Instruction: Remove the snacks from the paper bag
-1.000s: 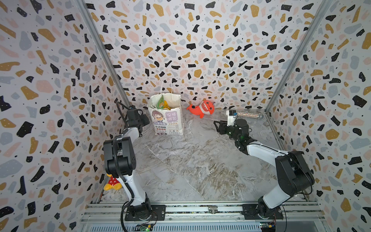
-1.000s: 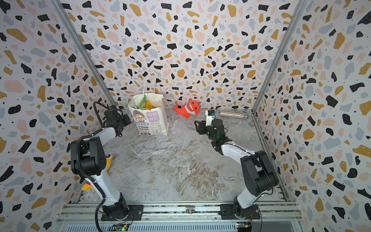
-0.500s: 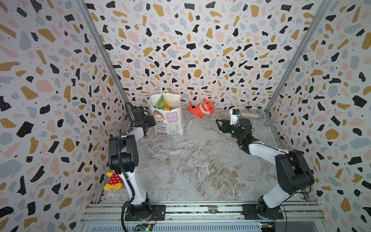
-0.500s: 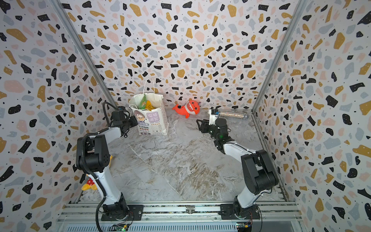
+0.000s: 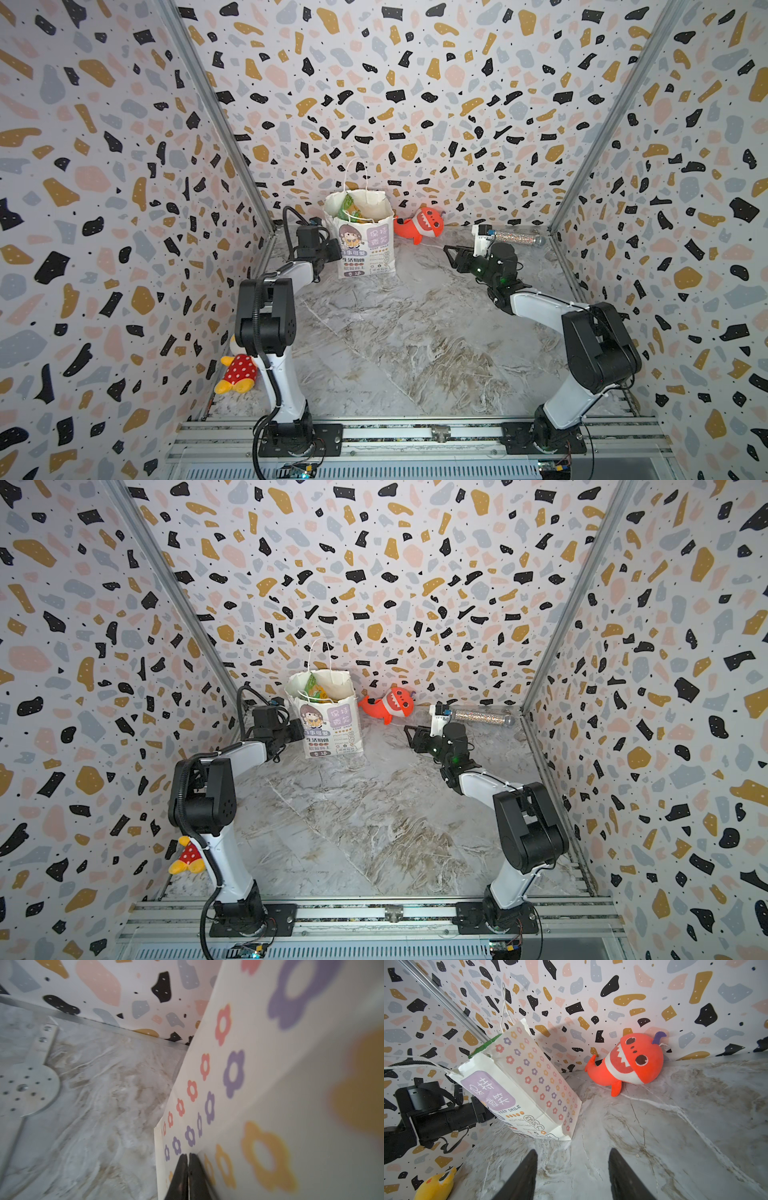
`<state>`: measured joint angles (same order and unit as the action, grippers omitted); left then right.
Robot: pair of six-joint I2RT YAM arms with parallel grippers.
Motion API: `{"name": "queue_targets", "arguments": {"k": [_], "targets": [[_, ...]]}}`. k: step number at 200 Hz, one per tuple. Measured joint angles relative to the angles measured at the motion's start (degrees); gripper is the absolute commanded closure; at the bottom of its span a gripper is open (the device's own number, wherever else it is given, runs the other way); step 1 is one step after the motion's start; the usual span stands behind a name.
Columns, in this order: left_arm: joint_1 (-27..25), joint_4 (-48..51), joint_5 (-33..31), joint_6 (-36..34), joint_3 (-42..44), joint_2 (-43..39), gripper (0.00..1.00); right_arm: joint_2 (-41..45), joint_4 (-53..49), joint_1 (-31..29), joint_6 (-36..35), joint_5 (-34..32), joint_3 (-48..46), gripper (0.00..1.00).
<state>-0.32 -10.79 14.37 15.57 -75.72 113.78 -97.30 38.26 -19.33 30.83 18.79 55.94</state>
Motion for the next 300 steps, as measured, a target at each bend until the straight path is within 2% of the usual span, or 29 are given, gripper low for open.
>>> {"name": "queue_targets", "arguments": {"k": [38, 80, 107, 164, 218, 251, 272, 300], "targets": [[0.1, -3.9, 0.2, 3.3, 5.3, -3.9, 0.91, -4.4, -2.3, 0.6, -1.0, 0.2, 7.3, 0.44], [4.6, -6.2, -4.2, 6.7, 6.6, -6.7, 0.91, -12.1, -7.4, 0.7, -1.8, 0.9, 18.8, 0.46], [5.8, -5.4, -5.0, 6.3, 1.1, -2.4, 0.93, -16.2, -9.3, 0.5, -1.7, 1.4, 23.1, 0.48], [2.3, -2.9, -2.9, 2.8, -10.8, 9.6, 0.93, -17.0, -12.1, 0.0, -1.2, 0.9, 23.1, 0.47], [0.2, 1.1, -0.6, 0.5, -21.5, 17.8, 0.94, -13.8, -9.7, 0.2, -1.4, 1.5, 17.1, 0.47], [-0.4, 4.1, 1.0, -2.0, -28.3, 20.9, 0.94, -13.6, -9.4, 2.0, -1.3, 3.6, 17.1, 0.47], [-1.7, 4.8, 1.7, -3.8, -30.2, 21.6, 0.94, -13.9, -11.3, 3.3, -1.8, 3.6, 19.1, 0.47], [-4.3, 5.4, 3.0, -5.4, -30.9, 21.6, 0.93, -17.9, -14.3, 4.3, -3.5, 3.5, 27.7, 0.47]]}}
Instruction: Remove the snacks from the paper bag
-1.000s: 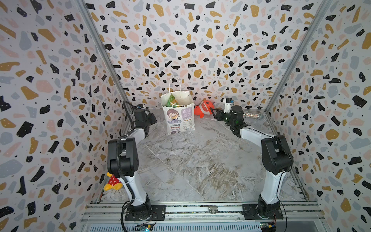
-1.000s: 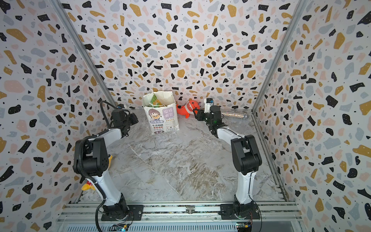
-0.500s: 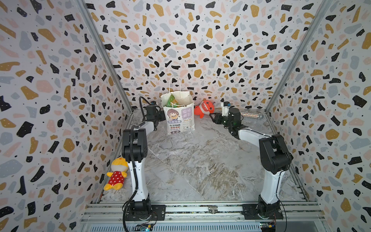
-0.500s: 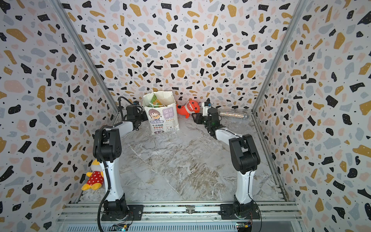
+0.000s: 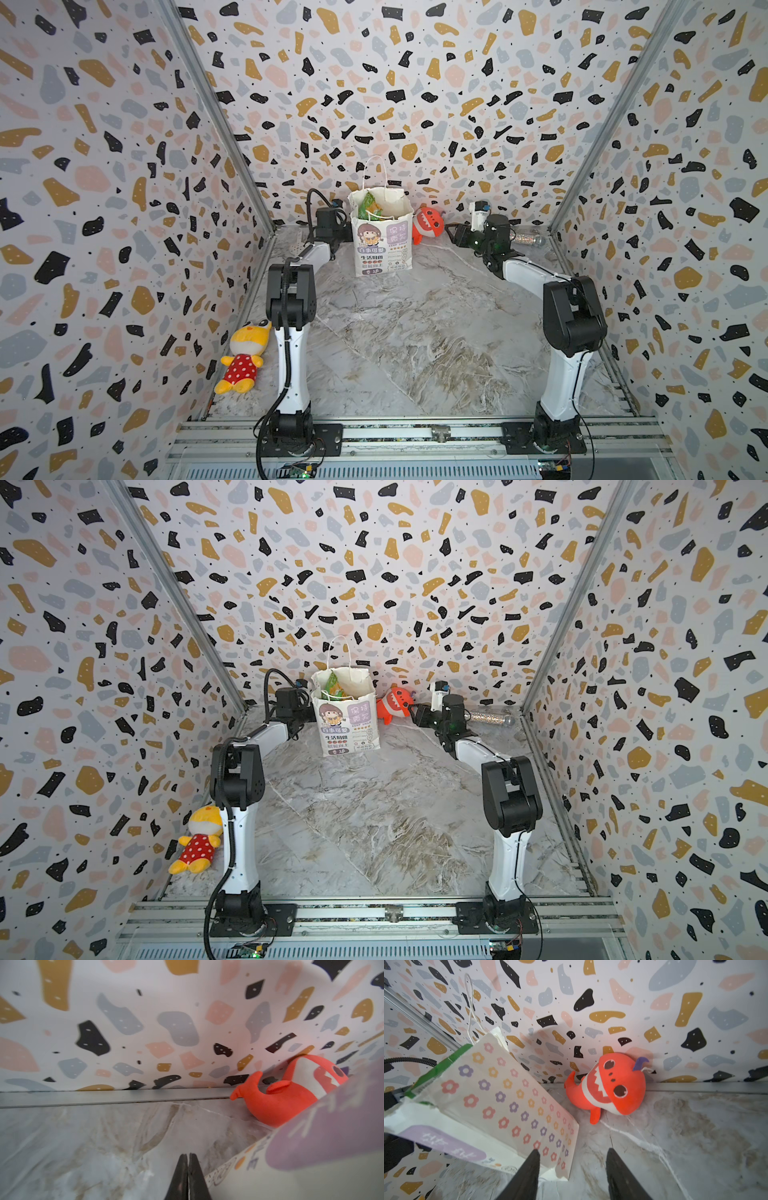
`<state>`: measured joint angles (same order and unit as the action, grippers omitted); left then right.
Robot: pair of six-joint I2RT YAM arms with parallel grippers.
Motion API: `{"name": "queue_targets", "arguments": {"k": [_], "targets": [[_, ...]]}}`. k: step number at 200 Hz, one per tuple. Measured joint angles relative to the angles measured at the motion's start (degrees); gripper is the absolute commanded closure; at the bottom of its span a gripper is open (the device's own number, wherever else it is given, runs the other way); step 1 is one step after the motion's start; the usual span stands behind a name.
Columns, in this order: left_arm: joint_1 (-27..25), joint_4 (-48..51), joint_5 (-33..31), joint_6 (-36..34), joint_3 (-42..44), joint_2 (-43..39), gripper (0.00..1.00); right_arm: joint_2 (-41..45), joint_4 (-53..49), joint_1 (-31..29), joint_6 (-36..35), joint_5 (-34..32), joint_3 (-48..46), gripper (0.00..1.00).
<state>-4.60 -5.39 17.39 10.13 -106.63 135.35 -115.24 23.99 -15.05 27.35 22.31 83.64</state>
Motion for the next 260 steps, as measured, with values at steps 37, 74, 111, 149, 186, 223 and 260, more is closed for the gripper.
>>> {"name": "queue_targets", "arguments": {"k": [37, 74, 111, 149, 186, 223, 260], "targets": [[-2.1, -0.1, 1.5, -0.4, 0.0, 0.0, 0.93, -6.5, -0.3, -0.7, -1.7, 0.9, 6.2, 0.47], [-2.4, -1.1, 1.8, -0.3, 2.5, -0.8, 0.93, -14.5, -2.5, -2.4, -2.9, 2.1, 12.4, 0.47], [-2.2, -2.5, 1.8, -0.1, 7.2, -2.2, 0.93, -19.4, -3.9, -4.3, -3.4, 3.7, 16.4, 0.47], [-2.2, -4.3, 1.6, 0.6, 11.4, -4.3, 0.93, -18.8, -2.0, -4.7, -3.4, 4.5, 14.6, 0.47], [-2.2, -7.0, 1.4, 1.0, 15.6, -6.9, 0.93, -14.7, 1.8, -5.7, -4.2, 5.6, 6.5, 0.47], [-1.4, -8.0, 0.3, 0.7, 16.8, -7.5, 0.93, -11.4, 5.2, -8.5, -5.5, 7.3, 0.7, 0.47], [-0.7, -8.2, 0.1, -0.5, 17.9, -8.4, 0.93, -5.2, 8.8, -11.1, -4.8, 6.2, -8.5, 0.47]]}}
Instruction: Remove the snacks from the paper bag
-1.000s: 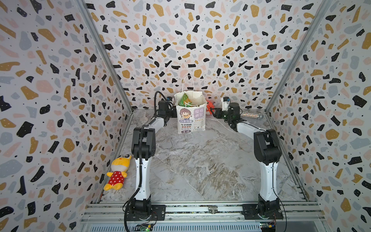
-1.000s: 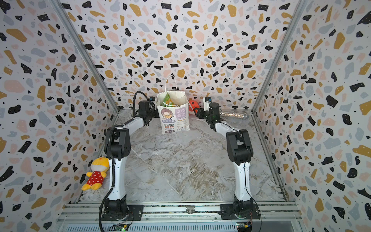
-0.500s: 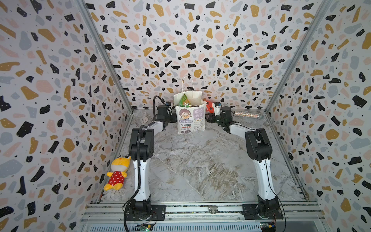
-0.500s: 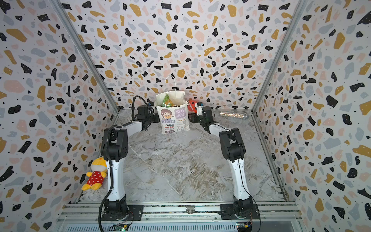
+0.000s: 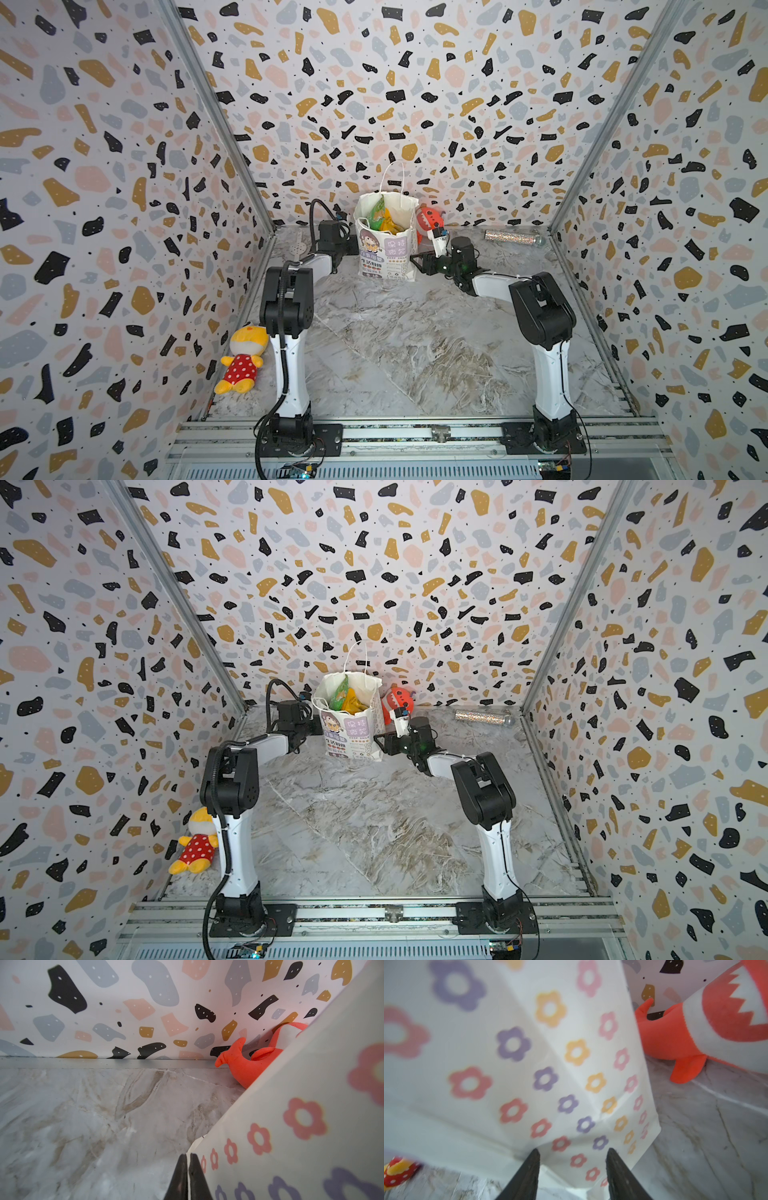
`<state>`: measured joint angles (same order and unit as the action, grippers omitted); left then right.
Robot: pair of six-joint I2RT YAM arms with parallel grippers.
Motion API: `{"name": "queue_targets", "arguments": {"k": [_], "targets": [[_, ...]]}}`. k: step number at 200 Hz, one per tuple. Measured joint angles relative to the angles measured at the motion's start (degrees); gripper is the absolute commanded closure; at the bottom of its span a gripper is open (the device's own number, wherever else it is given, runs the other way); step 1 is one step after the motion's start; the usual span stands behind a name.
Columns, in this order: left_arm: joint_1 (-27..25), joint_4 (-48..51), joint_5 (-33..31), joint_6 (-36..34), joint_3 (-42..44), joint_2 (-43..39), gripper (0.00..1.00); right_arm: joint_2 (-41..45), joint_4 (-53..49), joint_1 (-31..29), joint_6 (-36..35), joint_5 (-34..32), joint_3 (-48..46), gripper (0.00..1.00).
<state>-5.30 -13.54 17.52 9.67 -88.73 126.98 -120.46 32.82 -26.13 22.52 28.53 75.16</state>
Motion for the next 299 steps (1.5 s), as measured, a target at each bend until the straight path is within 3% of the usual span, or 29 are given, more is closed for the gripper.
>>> {"name": "queue_targets", "arguments": {"k": [43, 104, 150, 205, 252, 287, 299], "targets": [[-1.6, -0.5, 0.6, -1.2, 4.2, -2.8, 0.93, 11.4, 3.4, 0.0, 2.8, -5.2, -9.9, 0.47], [-6.0, -3.0, 0.4, -1.3, 9.0, -5.4, 0.92, 23.3, 4.3, 8.2, 3.9, -11.1, -14.2, 0.44], [-6.6, -3.6, -1.2, -0.6, 9.2, -5.7, 0.92, 20.5, -0.1, 13.2, 3.7, -10.5, -10.5, 0.43], [-7.6, -1.9, -3.1, -0.7, 3.7, -3.0, 0.92, 14.6, -11.9, 13.3, 0.2, -8.9, 1.0, 0.37], [-9.5, 0.9, -3.3, -1.2, -2.6, 0.4, 0.92, 14.6, -14.8, 13.3, -1.2, -8.1, 4.3, 0.33], [-10.7, 1.6, -4.2, -1.1, -2.2, -1.0, 0.85, 14.9, -18.1, 13.5, -1.9, -8.3, 4.4, 0.30], [-10.7, 1.9, -5.0, -1.1, 0.3, -3.6, 0.71, 15.6, -19.1, 13.6, -2.1, -8.4, 4.2, 0.29]]}}
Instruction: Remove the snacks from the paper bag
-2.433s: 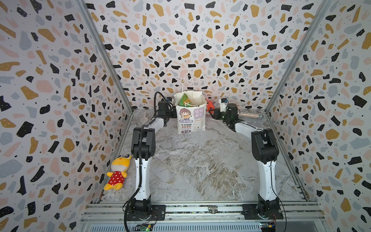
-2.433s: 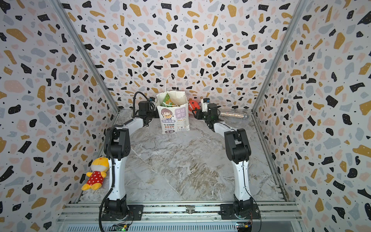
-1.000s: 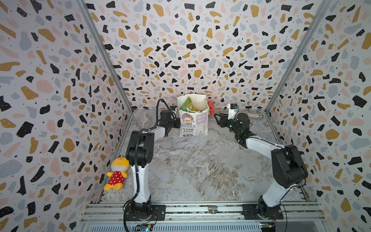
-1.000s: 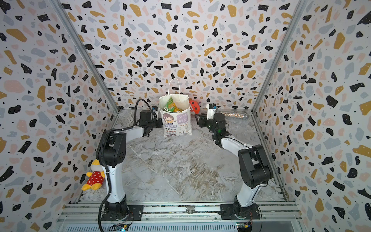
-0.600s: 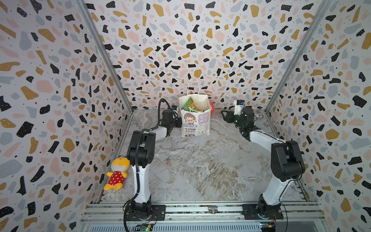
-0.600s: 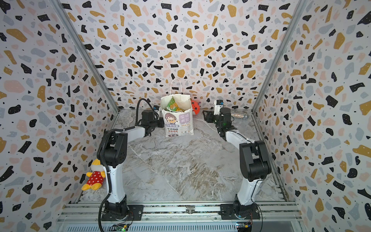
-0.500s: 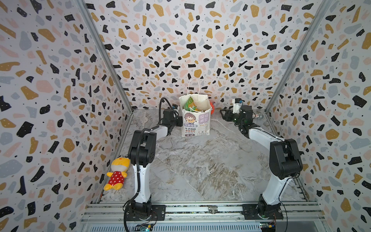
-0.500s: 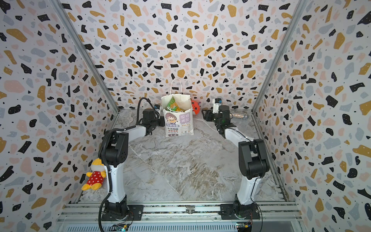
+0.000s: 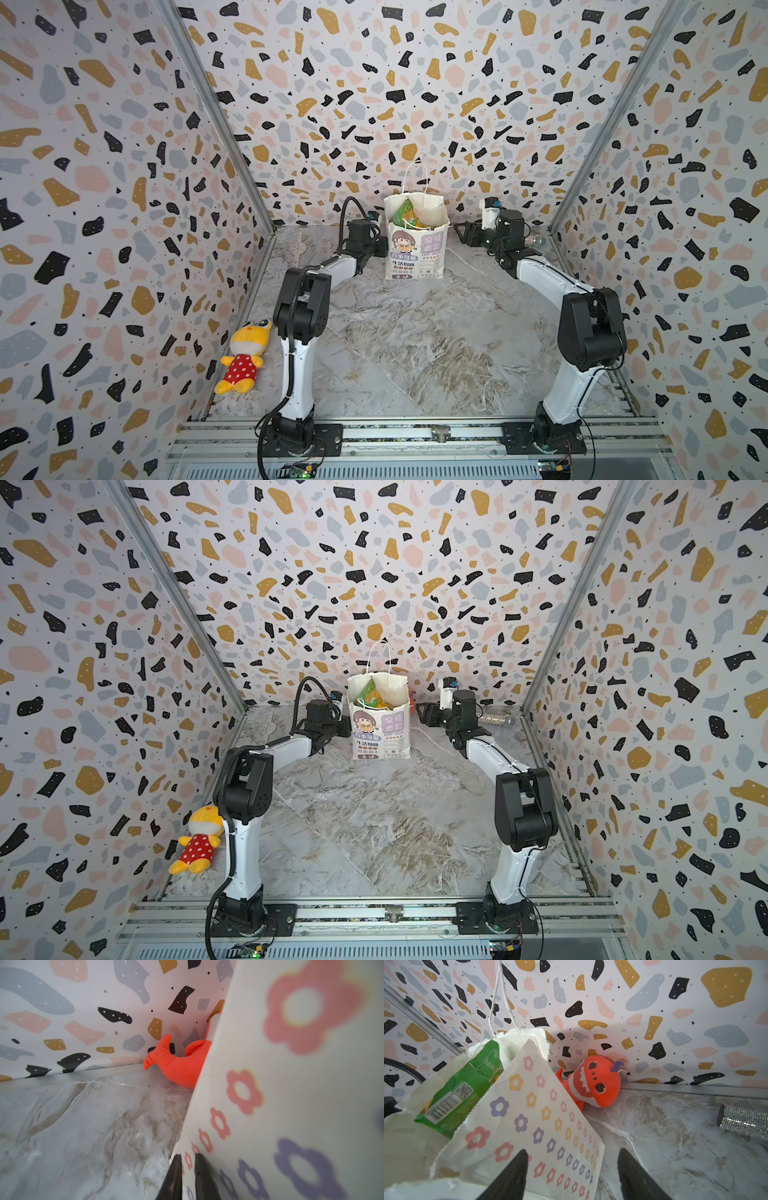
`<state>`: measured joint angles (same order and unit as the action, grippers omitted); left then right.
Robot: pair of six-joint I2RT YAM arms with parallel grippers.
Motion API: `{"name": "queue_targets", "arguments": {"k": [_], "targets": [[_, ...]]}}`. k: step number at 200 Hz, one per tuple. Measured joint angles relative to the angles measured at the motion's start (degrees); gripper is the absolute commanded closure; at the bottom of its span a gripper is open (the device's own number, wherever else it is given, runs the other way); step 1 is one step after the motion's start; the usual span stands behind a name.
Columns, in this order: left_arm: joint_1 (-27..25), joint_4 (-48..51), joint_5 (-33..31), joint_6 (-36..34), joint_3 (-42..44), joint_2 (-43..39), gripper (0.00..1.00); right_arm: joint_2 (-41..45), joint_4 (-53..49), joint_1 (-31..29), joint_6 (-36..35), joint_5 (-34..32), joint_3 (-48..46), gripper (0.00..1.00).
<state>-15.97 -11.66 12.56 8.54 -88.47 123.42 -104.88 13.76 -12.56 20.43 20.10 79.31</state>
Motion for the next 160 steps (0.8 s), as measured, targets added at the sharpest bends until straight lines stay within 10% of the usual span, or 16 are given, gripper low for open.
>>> {"name": "queue_targets", "arguments": {"k": [20, 52, 105, 160], "targets": [[0.5, 0.0, -1.9, 0.2, 5.4, -6.8, 0.62, 3.1, -0.2, 0.3, 0.0, -0.2, -2.4, 0.27], [1.6, -3.8, -6.1, 0.3, 17.1, -23.1, 0.00, 9.7, 1.2, 0.7, 0.7, -0.7, -8.0, 0.26], [6.4, -12.3, -5.8, 5.3, 26.4, -37.6, 0.02, 14.8, 6.4, -0.1, 3.4, -1.8, -16.0, 0.26], [7.3, 5.7, 0.0, 1.1, 2.5, -30.2, 0.19, 19.3, 9.4, -4.7, 3.4, -5.2, -22.6, 0.26]]}}
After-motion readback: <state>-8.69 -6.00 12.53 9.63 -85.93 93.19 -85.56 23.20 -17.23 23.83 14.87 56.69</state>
